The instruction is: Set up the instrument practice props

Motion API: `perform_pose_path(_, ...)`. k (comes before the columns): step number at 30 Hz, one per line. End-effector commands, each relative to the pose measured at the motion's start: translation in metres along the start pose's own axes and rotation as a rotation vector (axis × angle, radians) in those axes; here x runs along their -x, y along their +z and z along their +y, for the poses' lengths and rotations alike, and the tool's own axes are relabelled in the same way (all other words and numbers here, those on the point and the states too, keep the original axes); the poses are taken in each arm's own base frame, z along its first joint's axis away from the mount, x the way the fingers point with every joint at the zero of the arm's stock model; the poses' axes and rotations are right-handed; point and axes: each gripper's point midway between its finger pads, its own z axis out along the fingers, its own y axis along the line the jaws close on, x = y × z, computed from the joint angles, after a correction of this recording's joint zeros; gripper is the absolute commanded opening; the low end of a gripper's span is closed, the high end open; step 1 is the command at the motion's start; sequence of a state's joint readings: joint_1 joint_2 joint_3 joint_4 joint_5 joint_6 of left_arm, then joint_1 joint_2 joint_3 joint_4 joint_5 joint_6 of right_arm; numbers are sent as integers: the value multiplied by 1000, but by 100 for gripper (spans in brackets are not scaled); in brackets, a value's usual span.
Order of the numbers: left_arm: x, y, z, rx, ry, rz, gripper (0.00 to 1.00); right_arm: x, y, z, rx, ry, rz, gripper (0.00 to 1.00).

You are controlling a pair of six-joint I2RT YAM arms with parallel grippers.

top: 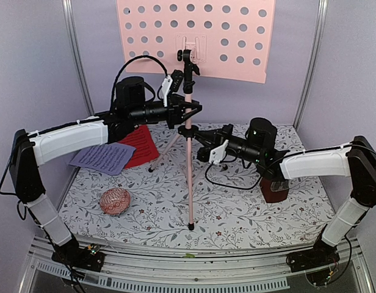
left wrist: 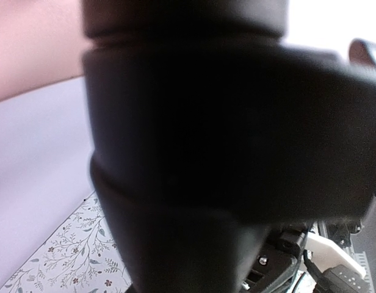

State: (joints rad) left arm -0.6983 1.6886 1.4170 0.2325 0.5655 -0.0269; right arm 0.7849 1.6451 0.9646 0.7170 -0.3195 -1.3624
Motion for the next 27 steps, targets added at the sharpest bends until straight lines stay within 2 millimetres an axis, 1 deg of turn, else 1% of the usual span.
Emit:
perform_pose_path(1, -22, 7, -12, -49, -41, 74, 0, 5, 3, -12, 4, 193, -6, 0)
perform_pose_path(5, -22, 6, -12, -49, -40, 74, 0, 11, -1, -21, -4, 335, -26, 0)
perform_pose_path(10, -21, 6, -12, -48, -36, 72, 0, 19, -6, -36, 10, 648, -68, 0)
perform_pose_path(12, -21, 6, -12, -48, -36, 71, 0, 19, -8, -38, 18, 803, -79, 0)
perform_pose_path(15, -23, 7, -12, -46, -37, 71, 0, 18, -12, -41, 44, 975, -105, 0)
perform_pose_path(17, -23, 7, -12, -45, -37, 71, 0, 12, -13, -43, 54, 1147, -105, 0)
perform_pose_path(18, -22, 6, -12, -44, -36, 69, 0, 11, -15, -43, 72, 1209, -116, 0)
perform_pose_path(20, -23, 6, -11, -43, -38, 70, 0, 9, -16, -43, 107, 1388, -134, 0)
perform_pose_path(23, -24, 6, -11, -39, -39, 69, 0, 6, -13, -39, 153, 1658, -128, 0)
perform_pose_path(25, -25, 6, -11, -37, -39, 69, 0, 3, -11, -37, 162, 1794, -117, 0)
perform_pose_path(26, -25, 6, -11, -36, -39, 68, 0, 4, -11, -36, 175, 1892, -122, 0)
perform_pose_path(27, -25, 6, -10, -35, -40, 68, 0, 5, -11, -36, 179, 1946, -128, 0)
